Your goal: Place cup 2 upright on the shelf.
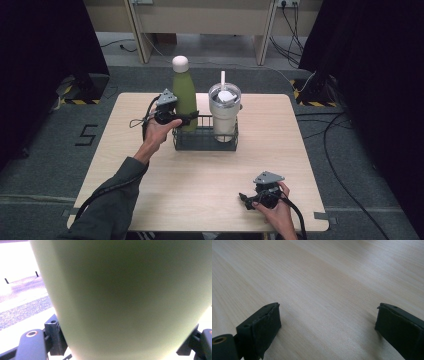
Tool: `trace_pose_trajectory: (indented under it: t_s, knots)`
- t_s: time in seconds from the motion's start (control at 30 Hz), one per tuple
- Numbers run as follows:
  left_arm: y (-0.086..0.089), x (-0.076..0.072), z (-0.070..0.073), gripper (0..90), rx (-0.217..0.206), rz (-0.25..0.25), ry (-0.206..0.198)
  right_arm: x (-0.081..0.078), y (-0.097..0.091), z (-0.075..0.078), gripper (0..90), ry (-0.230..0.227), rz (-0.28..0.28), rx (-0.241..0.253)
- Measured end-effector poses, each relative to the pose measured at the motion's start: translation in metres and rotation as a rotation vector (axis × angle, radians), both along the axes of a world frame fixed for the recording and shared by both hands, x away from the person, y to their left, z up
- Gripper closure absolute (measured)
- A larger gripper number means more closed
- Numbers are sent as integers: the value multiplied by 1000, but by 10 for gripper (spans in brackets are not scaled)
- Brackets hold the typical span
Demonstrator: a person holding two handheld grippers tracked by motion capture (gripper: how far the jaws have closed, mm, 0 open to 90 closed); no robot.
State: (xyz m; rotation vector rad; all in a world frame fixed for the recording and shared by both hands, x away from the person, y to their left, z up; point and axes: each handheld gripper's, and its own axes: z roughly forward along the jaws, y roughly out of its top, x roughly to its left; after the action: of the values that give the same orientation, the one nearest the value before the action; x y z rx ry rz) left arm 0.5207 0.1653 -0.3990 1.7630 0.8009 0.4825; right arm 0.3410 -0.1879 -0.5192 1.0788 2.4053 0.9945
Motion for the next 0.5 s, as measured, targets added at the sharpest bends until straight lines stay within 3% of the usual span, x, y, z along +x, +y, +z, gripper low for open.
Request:
trace_pose_trajectory:
  t_s: [0.5]
  knots:
    - [-3, 4, -20, 207, 12, 11, 7, 0, 0, 0, 63, -1, 1, -2]
